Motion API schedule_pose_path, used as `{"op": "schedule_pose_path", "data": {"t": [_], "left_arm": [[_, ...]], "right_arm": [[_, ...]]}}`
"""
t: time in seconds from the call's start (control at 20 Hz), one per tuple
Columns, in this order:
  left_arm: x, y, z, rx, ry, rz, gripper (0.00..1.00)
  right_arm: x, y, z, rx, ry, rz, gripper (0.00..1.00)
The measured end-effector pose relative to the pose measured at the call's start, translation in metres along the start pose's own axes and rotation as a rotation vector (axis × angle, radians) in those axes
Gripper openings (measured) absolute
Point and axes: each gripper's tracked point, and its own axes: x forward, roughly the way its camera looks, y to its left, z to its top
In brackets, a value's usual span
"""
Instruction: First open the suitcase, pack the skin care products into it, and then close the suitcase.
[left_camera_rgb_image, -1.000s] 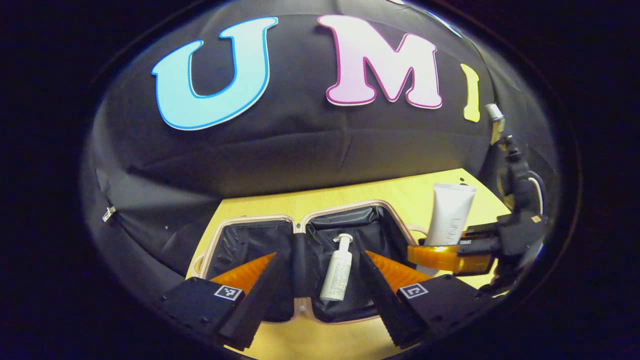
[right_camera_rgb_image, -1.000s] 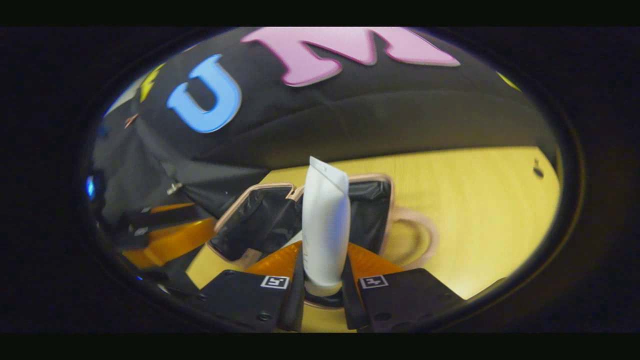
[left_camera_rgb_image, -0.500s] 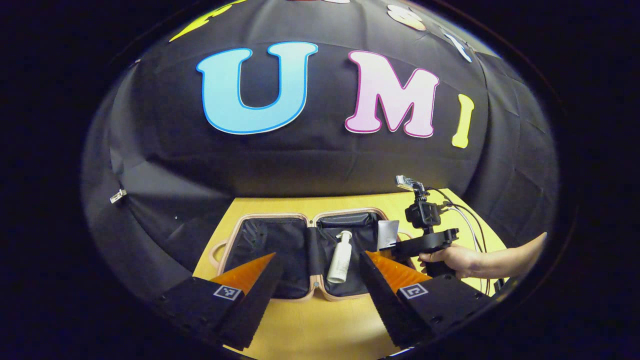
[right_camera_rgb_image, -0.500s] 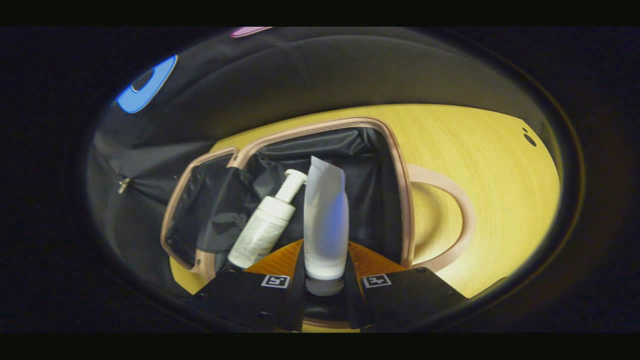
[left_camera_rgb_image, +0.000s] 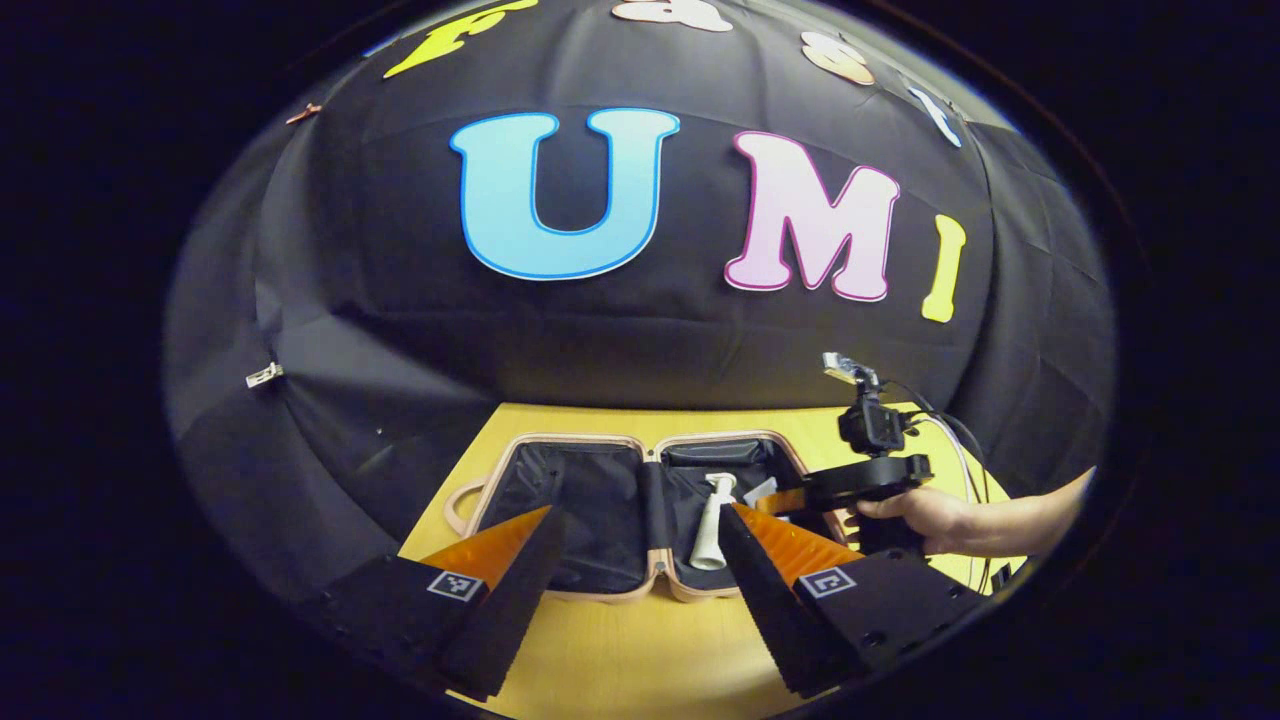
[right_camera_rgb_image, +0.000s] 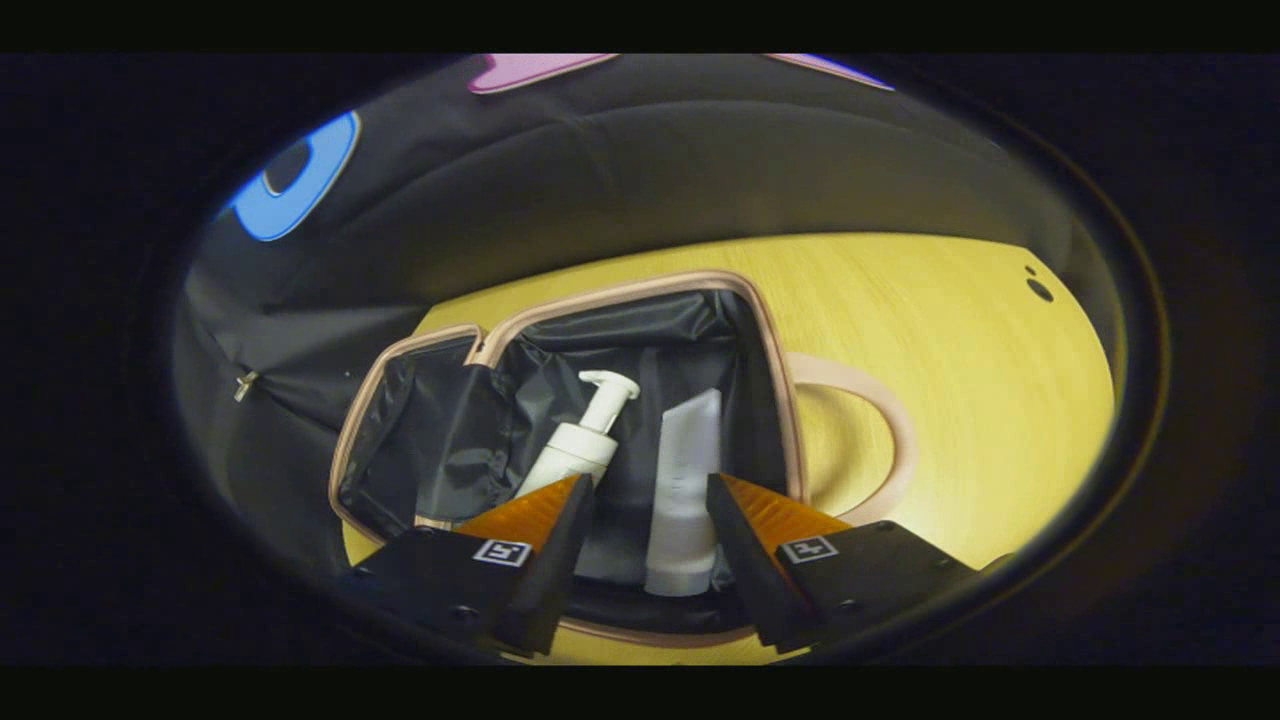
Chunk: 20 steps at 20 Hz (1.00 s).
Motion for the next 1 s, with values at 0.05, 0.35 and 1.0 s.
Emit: {"op": "schedule_pose_path", "data": {"t": [0.05, 0.35, 1.0], "left_arm": [[0.008, 0.016, -0.003, -0.015, -0.007, 0.021, 0.99], [0.08, 0.142, -0.042, 0.066, 0.09, 0.195, 0.98], [0.219, 0.246, -0.108, -0.208, 0.382, 0.135, 0.96]], "right_arm": [[-0.011, 0.003, 0.007, -0.011, -0.035, 0.009, 0.78], [-0.088, 0.006, 0.035, -0.091, -0.251, 0.044, 0.98], [-0.223, -0.055, 0.016, -0.27, -0.486, -0.051, 0.98]]}}
